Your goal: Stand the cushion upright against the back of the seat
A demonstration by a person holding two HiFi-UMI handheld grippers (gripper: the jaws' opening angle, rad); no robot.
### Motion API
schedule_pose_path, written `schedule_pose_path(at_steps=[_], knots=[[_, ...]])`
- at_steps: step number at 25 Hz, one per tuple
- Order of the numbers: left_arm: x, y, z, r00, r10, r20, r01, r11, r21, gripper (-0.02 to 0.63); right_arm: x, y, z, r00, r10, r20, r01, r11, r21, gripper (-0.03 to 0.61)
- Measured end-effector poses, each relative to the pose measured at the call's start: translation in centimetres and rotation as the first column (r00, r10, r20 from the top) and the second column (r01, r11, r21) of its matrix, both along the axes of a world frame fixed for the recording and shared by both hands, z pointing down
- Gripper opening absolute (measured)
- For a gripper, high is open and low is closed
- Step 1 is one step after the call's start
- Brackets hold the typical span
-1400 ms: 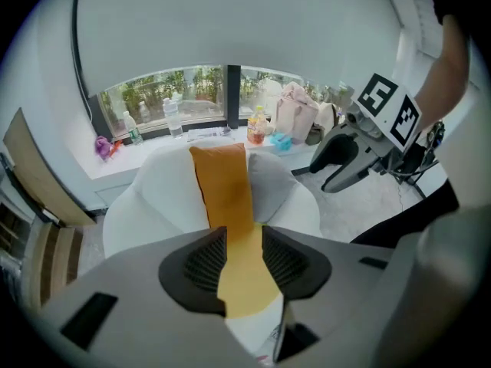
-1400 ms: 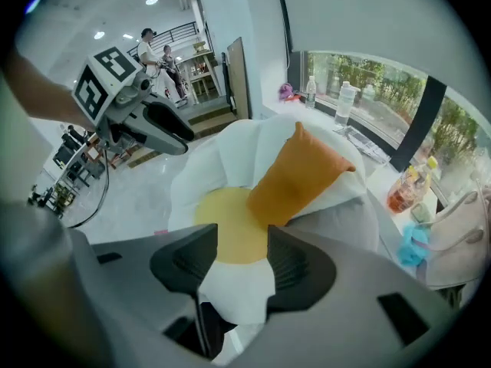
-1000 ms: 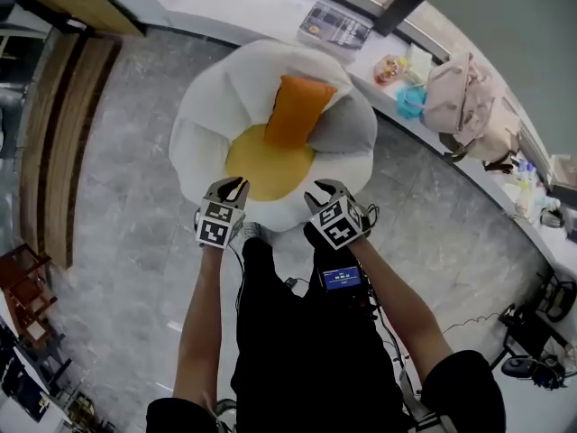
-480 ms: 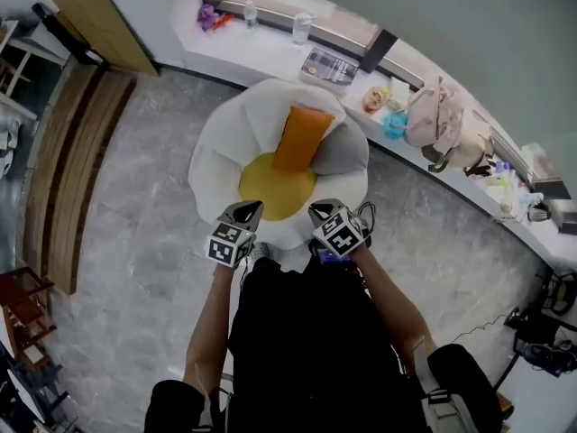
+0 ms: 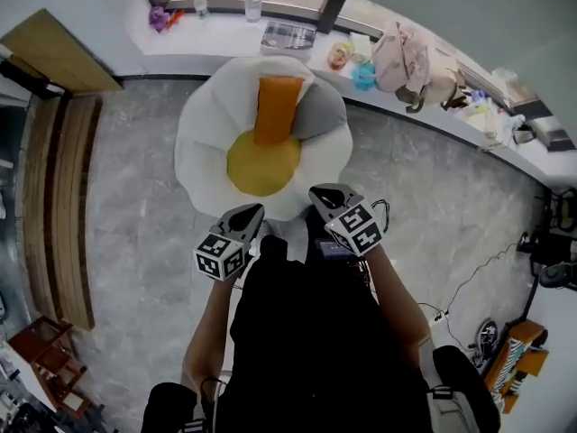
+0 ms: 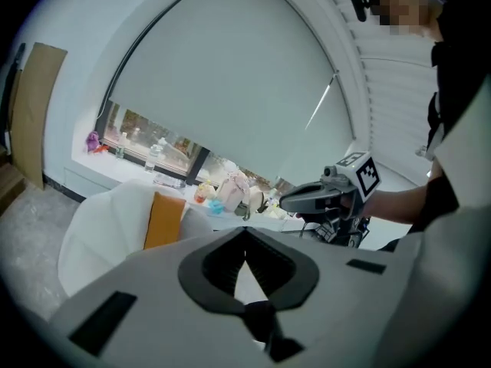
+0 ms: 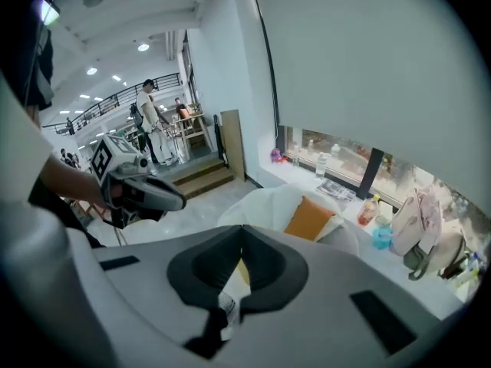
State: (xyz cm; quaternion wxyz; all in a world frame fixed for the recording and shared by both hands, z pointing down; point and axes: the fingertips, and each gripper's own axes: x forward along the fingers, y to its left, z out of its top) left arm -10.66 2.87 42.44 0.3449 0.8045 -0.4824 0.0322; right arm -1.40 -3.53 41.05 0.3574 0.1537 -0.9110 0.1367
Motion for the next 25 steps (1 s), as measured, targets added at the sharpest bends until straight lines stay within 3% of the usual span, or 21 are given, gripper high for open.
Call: schedule_pose_path(at_steps=[6,11,17,25], knots=[[3.4,0.4,-1.3,0.999,0.046,0.004,-0.046,0.999,0.022,0.014,2.5,3.1,-3.0,0.99,0.028,0.136,-0.02,0.998,-0.061,0.018],[6.7,1.3,-4.7,0.998,0.035,0.046,-0.04,0.993,0.114,0.014,5.5,4.7,-4.3,0.981,0.013,0.191,-0.002,0.998,-0.055,0.017],[13.4,4.6,-8.2,0.999,-0.021,0.044,0.013,0.987,0.163,0.014,11.2,7.6,-8.2,0.956,-0.03,0.29,0.038,0.999,-0.022,0.017],[21.4,10.5,-8.8,0.998,-0.034,0.061,0.022,0.982,0.186,0.014,17.8,13.1,-9.3,0.913,-0.085,0.398,0.099,0.995,-0.014,0.017]])
